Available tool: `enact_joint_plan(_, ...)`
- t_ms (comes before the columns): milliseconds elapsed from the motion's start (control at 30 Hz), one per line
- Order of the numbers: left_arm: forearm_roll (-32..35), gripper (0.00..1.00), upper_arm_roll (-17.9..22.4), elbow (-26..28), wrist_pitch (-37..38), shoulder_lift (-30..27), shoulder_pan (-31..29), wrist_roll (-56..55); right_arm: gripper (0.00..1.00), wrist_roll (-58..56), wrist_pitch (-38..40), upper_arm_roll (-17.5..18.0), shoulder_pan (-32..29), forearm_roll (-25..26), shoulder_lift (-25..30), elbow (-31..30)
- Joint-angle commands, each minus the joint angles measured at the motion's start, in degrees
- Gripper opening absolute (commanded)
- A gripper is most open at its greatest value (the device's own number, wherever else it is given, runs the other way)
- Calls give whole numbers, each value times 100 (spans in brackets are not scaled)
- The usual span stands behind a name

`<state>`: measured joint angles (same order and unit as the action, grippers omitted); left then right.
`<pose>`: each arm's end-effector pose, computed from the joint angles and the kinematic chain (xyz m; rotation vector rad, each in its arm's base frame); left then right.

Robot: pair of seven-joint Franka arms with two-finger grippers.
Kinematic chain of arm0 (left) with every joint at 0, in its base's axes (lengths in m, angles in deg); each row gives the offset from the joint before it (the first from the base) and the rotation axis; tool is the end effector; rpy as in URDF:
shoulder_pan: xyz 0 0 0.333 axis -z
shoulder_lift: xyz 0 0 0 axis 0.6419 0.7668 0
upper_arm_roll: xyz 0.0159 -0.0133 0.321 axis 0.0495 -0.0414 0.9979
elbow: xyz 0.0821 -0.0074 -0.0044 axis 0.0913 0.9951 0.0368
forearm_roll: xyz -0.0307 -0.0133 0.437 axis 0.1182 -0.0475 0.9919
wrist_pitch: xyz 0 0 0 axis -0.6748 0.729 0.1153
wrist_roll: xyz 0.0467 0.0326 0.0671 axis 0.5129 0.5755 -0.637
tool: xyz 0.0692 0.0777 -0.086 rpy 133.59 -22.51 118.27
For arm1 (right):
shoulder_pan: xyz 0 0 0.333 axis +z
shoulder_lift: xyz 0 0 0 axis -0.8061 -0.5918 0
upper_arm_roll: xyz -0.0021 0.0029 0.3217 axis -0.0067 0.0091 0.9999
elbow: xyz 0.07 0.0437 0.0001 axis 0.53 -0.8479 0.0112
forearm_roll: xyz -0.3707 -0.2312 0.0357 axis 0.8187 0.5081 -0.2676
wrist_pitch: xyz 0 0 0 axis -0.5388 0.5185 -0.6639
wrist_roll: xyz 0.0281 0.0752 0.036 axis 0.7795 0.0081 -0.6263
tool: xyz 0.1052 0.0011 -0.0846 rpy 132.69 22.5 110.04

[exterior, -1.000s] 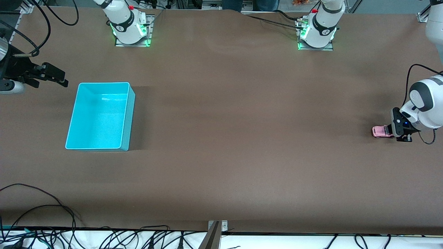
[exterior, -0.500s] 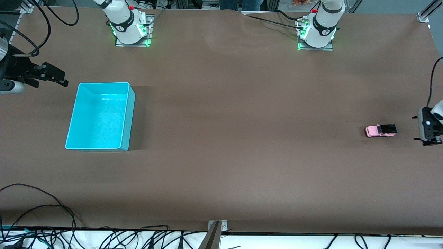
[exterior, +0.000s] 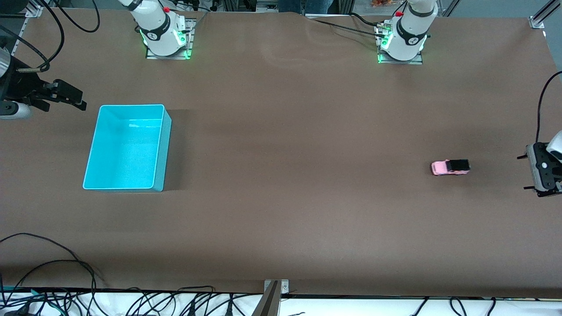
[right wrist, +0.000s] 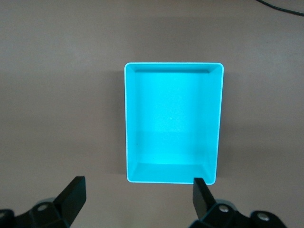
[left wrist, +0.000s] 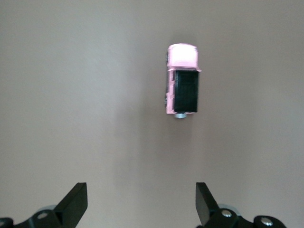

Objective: Wind and store pink jeep toy

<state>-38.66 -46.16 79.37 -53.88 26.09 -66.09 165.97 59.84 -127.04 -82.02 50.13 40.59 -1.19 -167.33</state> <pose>0.6995 0.2219 0.3404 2.2899 -2.0761 -0.1520 0.6028 0.0065 0.5722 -3.0995 -0.0325 0.0620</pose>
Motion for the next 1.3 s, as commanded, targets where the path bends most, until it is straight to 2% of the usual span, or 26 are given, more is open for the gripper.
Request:
enact_joint_plan(0,-10,100,-273,-336,199,35,23,-712,100,-59,33,8,-20,27,-24,96)
enact_joint_plan(233,-63,100,-388,-512,252,53,146,-1048,100,-59,33,8,-20,27,-24,96)
enact_joint_plan(467,-617,100,-353,-670,252,79,216,-1074,100,-59,33,8,-20,27,-24,96)
enact_joint_plan(667,-590,100,-81,-714,252,27,611,-1091,100,-59,33,8,-20,27,-24,96)
enact_joint_plan(900,-573,100,-1,-635,261,-254,866,-1512,100,-59,33,8,-20,27,-24,96)
enact_joint_plan(1033,-564,100,402,-503,506,-597,1366,-2197,100,-59,33,8,-20,27,-24,96)
enact_joint_plan(1133,-643,100,920,-503,963,-746,1893,-2707,100,-59,33,8,-20,27,-24,96)
enact_joint_plan(1267,-643,100,1150,-424,1201,-931,2202,-3208,100,-59,33,8,-20,27,-24,96)
